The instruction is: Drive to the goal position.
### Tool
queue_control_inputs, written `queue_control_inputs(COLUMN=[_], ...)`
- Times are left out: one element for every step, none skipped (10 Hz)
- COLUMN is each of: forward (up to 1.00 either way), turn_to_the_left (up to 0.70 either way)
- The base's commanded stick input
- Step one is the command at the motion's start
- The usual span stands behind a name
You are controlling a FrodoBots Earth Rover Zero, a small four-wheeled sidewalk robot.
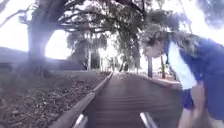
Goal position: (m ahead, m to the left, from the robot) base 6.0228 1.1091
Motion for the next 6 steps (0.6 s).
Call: queue_control_inputs(forward=[0.98, 0.98, 0.98, 0.98, 0.98, 0.98], turn_to_the_left=[0.28, 0.02, 0.00, 0.00, 0.00, 0.00])
